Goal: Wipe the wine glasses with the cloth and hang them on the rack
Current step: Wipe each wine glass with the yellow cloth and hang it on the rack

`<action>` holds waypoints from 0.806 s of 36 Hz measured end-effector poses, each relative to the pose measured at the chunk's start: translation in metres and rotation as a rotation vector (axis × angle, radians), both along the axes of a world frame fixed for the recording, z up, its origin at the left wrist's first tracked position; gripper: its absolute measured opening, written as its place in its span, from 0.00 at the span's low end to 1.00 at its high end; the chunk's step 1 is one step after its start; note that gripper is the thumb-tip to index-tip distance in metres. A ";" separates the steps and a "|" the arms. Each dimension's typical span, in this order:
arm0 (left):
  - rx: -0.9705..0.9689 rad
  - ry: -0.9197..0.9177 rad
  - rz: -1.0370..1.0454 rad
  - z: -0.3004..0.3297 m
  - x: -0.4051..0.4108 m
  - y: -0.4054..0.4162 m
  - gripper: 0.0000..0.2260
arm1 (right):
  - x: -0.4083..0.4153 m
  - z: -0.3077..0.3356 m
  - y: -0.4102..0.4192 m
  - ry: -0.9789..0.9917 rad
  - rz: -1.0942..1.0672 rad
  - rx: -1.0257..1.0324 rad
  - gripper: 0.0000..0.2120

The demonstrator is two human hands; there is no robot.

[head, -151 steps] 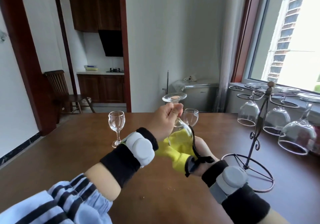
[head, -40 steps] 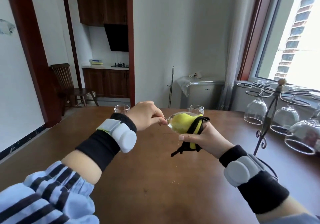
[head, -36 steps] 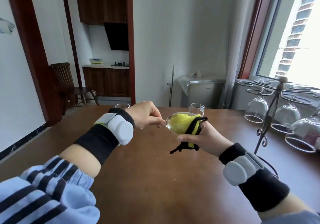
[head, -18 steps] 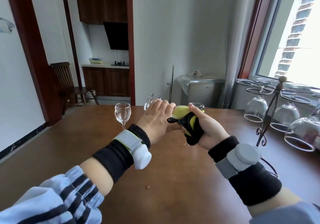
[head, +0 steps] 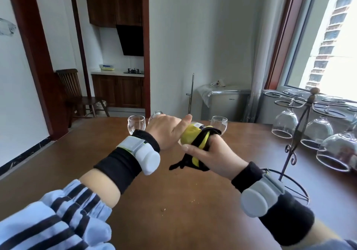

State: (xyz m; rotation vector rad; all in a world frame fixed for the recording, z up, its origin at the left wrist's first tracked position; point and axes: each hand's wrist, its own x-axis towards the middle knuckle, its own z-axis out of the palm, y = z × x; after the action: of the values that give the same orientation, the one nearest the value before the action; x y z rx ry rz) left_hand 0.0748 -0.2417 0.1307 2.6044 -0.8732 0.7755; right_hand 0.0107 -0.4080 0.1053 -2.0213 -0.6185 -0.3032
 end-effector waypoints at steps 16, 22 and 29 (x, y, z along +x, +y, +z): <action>-0.063 -0.293 -0.072 -0.012 -0.007 -0.009 0.13 | 0.008 0.012 0.008 0.468 0.042 0.939 0.21; -0.135 -0.355 -0.032 -0.007 -0.013 -0.009 0.20 | 0.005 0.008 0.013 0.389 -0.025 0.807 0.22; -0.262 0.084 0.113 0.004 -0.007 -0.013 0.25 | 0.004 0.002 0.014 0.098 0.008 0.429 0.14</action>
State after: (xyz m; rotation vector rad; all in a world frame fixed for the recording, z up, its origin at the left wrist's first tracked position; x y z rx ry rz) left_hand 0.0677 -0.2546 0.1344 2.4486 -0.5632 0.7475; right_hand 0.0144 -0.3943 0.1075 -1.6100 -0.4553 -0.3017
